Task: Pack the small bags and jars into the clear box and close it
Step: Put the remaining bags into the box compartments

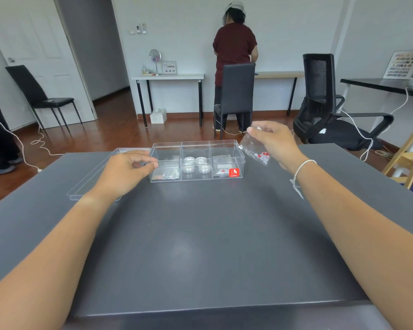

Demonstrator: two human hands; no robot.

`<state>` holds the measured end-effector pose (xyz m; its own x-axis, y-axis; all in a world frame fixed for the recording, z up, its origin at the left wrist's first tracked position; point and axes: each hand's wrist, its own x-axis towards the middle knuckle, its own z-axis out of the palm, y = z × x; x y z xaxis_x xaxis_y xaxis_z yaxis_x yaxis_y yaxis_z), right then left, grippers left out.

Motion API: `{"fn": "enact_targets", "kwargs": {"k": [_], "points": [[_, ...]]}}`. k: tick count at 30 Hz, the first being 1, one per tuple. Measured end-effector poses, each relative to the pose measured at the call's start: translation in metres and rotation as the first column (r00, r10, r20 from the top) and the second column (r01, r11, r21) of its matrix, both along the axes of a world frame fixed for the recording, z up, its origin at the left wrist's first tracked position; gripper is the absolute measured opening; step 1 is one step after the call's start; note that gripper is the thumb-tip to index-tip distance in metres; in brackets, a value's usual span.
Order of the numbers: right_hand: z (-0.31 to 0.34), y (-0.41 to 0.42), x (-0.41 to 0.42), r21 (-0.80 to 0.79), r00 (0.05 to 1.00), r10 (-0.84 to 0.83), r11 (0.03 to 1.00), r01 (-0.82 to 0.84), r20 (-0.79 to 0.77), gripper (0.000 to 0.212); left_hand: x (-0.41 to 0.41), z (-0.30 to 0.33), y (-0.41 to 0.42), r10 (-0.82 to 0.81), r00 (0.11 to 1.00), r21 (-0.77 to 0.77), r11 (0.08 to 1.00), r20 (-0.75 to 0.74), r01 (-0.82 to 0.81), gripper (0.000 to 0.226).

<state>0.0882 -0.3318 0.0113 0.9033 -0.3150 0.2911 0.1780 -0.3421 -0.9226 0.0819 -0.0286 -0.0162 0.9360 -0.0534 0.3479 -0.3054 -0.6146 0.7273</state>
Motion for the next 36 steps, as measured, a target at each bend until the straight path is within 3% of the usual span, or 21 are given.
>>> {"fn": "enact_targets", "kwargs": {"k": [5,14,21,27,36], "points": [[0.006,0.019,0.011,0.037,0.998,0.052,0.998,-0.052,-0.023,0.046,0.000,0.000,0.000,-0.007,1.000,-0.013,1.000,-0.002,0.007,0.011],[0.008,0.035,0.028,-0.138,0.997,0.070,0.988,-0.063,0.044,0.063,0.002,-0.001,0.001,-0.018,1.000,-0.034,0.999,-0.009,0.018,0.013],[0.005,0.031,0.035,-0.215,0.996,0.015,0.977,0.003,0.084,0.042,0.005,-0.002,0.002,-0.020,1.000,-0.017,1.000,-0.009,0.020,0.012],[0.007,0.033,0.040,-0.363,0.991,0.107,0.923,-0.128,-0.077,0.041,0.005,-0.001,0.002,-0.020,1.000,-0.017,1.000,-0.005,0.020,0.012],[-0.005,0.040,0.044,-0.406,0.978,0.141,0.893,-0.193,-0.154,0.029,0.005,-0.002,0.002,-0.018,1.000,-0.024,1.000,0.001,0.018,0.014]]}}
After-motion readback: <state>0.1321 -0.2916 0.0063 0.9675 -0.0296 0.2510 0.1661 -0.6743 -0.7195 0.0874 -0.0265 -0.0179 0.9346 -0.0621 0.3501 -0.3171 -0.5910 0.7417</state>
